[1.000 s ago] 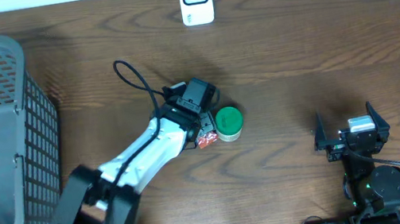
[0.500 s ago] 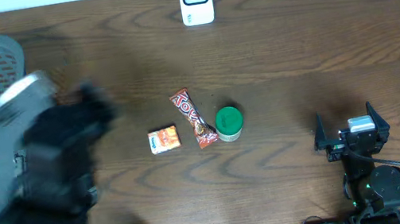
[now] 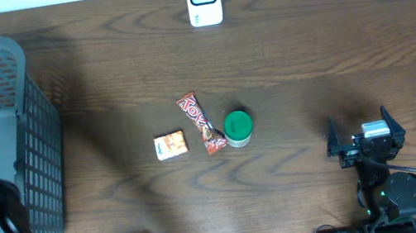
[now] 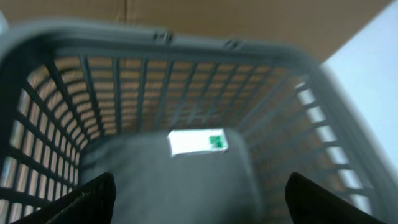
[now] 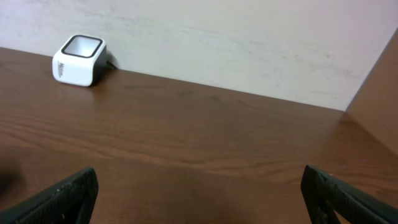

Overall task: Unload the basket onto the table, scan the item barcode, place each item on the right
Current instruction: 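Move the left gripper back over the basket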

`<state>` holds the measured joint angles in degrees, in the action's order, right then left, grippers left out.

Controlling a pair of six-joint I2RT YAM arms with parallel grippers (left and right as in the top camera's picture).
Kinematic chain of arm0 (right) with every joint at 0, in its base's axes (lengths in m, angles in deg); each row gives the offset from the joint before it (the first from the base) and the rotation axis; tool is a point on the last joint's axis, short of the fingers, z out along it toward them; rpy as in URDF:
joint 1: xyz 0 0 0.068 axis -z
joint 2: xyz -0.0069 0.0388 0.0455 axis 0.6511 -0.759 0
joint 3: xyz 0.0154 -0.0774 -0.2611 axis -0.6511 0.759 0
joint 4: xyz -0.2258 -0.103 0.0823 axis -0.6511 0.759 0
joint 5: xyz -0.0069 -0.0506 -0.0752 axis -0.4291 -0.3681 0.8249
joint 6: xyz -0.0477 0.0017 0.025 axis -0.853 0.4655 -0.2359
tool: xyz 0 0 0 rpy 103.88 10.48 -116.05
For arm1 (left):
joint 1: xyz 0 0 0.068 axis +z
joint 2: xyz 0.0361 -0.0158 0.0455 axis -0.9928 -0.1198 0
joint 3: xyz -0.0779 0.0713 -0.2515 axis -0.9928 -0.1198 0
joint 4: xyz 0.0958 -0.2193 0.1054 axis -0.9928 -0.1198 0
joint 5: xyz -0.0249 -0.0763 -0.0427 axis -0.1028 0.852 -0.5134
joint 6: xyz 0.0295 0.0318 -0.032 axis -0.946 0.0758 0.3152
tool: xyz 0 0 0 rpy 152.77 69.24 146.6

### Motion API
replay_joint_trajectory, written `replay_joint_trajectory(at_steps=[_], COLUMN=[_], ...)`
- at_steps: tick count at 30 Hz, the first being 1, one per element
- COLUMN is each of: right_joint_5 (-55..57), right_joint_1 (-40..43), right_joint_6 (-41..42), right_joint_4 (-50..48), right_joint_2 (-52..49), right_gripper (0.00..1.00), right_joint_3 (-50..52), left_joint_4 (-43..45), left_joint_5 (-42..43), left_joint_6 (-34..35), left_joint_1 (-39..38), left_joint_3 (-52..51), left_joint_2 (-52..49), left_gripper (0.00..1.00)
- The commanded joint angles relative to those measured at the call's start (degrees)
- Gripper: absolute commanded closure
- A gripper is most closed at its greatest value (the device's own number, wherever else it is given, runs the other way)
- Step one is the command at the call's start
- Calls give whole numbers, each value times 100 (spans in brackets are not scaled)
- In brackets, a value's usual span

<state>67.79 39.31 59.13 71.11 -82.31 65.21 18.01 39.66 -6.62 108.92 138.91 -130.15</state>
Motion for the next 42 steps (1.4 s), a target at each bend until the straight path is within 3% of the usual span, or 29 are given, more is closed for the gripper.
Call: replay_joint_trajectory(at_steps=[1, 9, 15, 19, 24, 26, 42], right_joint_5=[2, 2, 2, 2, 2, 2, 2], right_joint_1=[-81, -81, -81, -81, -81, -81, -81], right_joint_6=[-61, -61, -61, -61, -59, -61, -61], right_joint_4=[20, 20, 20, 20, 20, 20, 20], right_joint_2=[13, 13, 13, 13, 13, 13, 11], right_gripper=[1, 1, 1, 1, 1, 1, 1], right_joint_3=[9, 9, 9, 9, 9, 9, 9], left_joint_4=[48, 138, 527, 905, 1405, 1580, 2741], left_joint_5=[787, 719, 717, 715, 713, 713, -44], left_joint_6=[68, 68, 63, 17, 20, 20, -160], left_joint_1=[527, 955, 953, 955, 955, 955, 1058], left_joint_3=[7, 7, 7, 7, 7, 7, 7], left_joint_2=[-765, -2345, -3333, -3764, -4229, -4393, -5372], left_gripper=[14, 16, 58, 73, 81, 92, 92])
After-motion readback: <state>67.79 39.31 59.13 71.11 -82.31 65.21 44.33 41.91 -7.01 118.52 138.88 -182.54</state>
